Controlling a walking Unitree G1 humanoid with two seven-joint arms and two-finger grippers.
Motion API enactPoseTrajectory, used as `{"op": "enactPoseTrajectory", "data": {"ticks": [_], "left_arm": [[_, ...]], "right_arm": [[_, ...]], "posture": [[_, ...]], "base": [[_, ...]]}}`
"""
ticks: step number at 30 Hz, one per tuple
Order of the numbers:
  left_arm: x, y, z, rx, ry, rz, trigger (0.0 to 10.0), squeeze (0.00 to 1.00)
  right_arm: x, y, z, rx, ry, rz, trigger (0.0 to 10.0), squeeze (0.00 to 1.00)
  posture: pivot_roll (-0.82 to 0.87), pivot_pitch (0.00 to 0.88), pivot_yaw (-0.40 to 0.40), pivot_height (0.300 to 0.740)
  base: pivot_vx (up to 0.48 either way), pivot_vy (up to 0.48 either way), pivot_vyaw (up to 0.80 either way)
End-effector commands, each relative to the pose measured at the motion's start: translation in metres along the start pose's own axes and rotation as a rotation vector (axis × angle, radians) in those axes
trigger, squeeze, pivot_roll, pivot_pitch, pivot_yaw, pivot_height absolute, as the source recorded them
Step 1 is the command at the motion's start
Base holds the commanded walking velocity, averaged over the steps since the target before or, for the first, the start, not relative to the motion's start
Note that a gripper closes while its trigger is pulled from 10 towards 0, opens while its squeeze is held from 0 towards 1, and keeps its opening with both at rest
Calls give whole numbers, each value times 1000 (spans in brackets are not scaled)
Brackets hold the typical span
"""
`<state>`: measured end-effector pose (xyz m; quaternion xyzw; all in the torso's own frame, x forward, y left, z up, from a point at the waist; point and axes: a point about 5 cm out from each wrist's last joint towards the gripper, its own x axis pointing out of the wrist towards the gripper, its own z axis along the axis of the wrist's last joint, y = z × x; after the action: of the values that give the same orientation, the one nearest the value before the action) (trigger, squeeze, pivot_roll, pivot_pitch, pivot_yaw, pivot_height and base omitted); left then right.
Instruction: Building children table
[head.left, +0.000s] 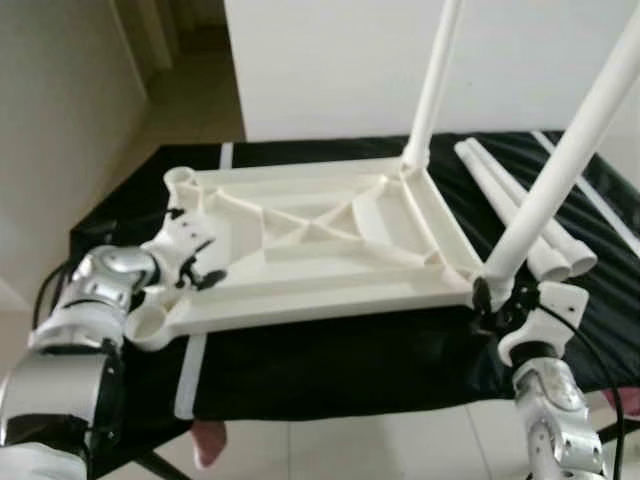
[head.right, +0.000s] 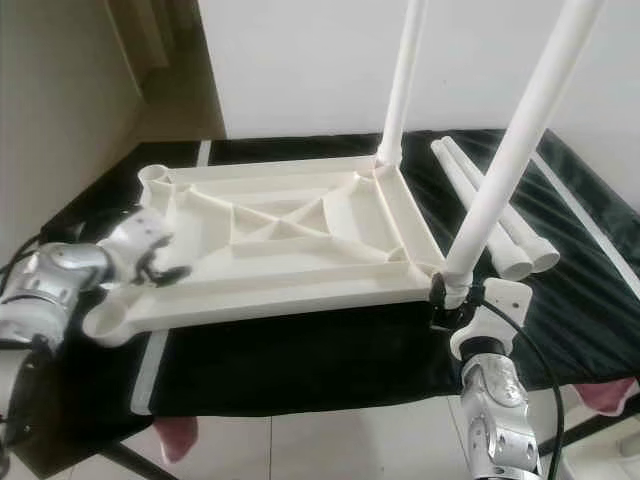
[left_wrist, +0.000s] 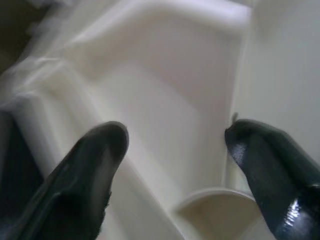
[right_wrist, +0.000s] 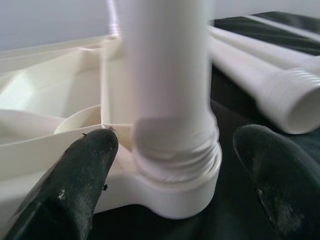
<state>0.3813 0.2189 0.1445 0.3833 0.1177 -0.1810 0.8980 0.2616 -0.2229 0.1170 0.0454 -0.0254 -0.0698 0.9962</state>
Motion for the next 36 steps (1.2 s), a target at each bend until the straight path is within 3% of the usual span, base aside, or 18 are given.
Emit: {"op": "enactPoseTrajectory", "data": {"ticks": [1,2,3,5,7,11,13,16,18,21,23,25,26,36], "left_arm": [[-1,-4,-11,49,46,84,10000,0],[-1,-4,-11,49,46,84,10000,0],[1,-21,-9,63,3,-33,10000,0],[1,-27,-8,70,-16,-76,10000,0],[-1,-46,-6,109,-73,-229,10000,0],[-4,-54,-2,114,-136,-328,10000,0],[-5,-55,0,116,-161,-331,10000,0],[-1,-41,13,19,-221,-251,10000,0],[-1,-41,13,19,-221,-251,10000,0],[1,-30,21,-45,-237,-184,10000,0],[4,-20,28,-137,-254,-116,10000,0],[4,-20,28,-137,-254,-116,10000,0],[6,-16,34,-196,-271,-83,10000,0],[11,-19,40,-206,-271,-71,10000,0]], "right_arm": [[0,-1,-5,3,18,0,10000,0],[0,-1,-5,3,18,0,10000,0],[1,1,-7,4,28,2,10000,0],[1,1,-8,4,32,3,10000,0],[2,4,-10,5,44,11,10000,0],[1,7,-13,4,55,26,10000,0],[1,8,-14,4,56,30,10000,0],[2,9,-15,5,59,33,10000,0],[2,9,-15,5,59,33,10000,0],[2,10,-16,7,59,36,10000,0],[0,8,-15,22,46,25,10000,0],[0,8,-15,22,46,25,10000,0],[-3,8,-15,36,28,10,10000,0],[-7,17,-18,47,31,19,10000,0]], "posture": [[8,0,24,740],[8,0,24,740],[11,0,26,740],[11,0,26,740],[18,0,24,740],[21,0,24,740],[21,0,24,740],[22,0,24,740],[22,0,24,740],[21,0,26,740],[19,0,27,740],[19,0,27,740],[19,0,27,740],[6,0,32,740]], "base": [[0,0,0],[0,0,0],[0,0,0],[0,0,0],[0,0,0],[0,0,0],[0,0,0],[0,0,0],[0,0,0],[0,0,0],[0,0,0],[0,0,0],[0,0,0],[0,0,0]]}}
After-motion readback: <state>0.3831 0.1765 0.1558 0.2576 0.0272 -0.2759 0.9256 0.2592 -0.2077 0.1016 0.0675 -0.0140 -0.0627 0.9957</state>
